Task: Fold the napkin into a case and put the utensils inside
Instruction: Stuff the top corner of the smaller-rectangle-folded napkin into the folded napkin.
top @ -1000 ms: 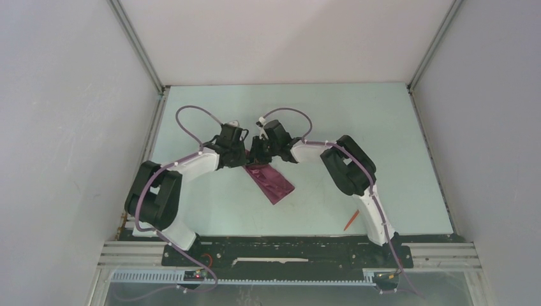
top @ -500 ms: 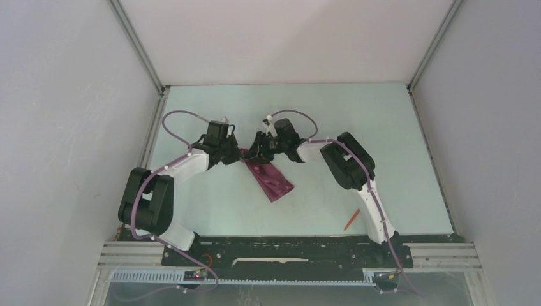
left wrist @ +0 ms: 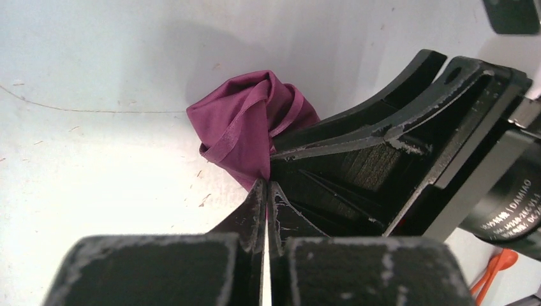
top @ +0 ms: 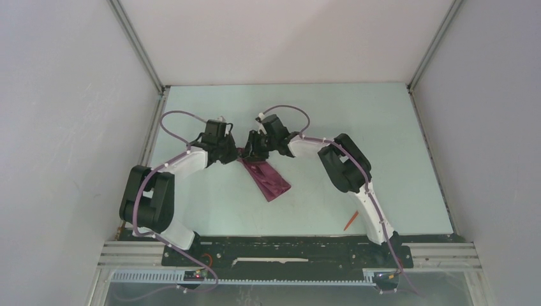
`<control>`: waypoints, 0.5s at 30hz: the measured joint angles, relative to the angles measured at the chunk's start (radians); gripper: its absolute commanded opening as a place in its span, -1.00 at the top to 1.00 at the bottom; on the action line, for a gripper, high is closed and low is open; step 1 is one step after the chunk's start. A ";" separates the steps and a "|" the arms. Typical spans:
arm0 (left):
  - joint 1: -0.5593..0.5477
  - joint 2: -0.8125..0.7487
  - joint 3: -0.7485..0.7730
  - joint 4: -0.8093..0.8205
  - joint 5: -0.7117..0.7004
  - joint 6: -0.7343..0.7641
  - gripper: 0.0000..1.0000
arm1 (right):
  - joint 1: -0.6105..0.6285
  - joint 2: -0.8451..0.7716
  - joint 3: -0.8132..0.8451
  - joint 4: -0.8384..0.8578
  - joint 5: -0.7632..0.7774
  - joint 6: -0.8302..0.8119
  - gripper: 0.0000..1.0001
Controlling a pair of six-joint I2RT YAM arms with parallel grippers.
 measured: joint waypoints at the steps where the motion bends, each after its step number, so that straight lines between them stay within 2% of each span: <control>1: 0.004 0.000 0.002 -0.007 -0.002 0.000 1.00 | 0.008 0.000 0.018 -0.034 0.024 -0.021 0.38; 2: 0.006 0.000 0.002 -0.013 -0.005 0.000 1.00 | 0.014 0.000 0.027 -0.050 0.037 -0.037 0.36; 5: 0.006 0.001 0.002 -0.016 -0.005 -0.001 1.00 | 0.011 -0.005 0.006 -0.019 0.026 -0.051 0.03; 7: 0.006 0.005 0.002 -0.018 0.007 -0.001 1.00 | 0.005 -0.012 -0.027 0.029 0.008 -0.059 -0.03; 10: 0.005 -0.005 0.002 -0.025 0.025 -0.001 1.00 | -0.006 -0.023 -0.067 0.088 -0.030 -0.068 -0.03; 15: 0.001 -0.009 -0.003 -0.032 0.063 0.000 1.00 | -0.026 -0.031 -0.124 0.168 -0.115 -0.074 0.19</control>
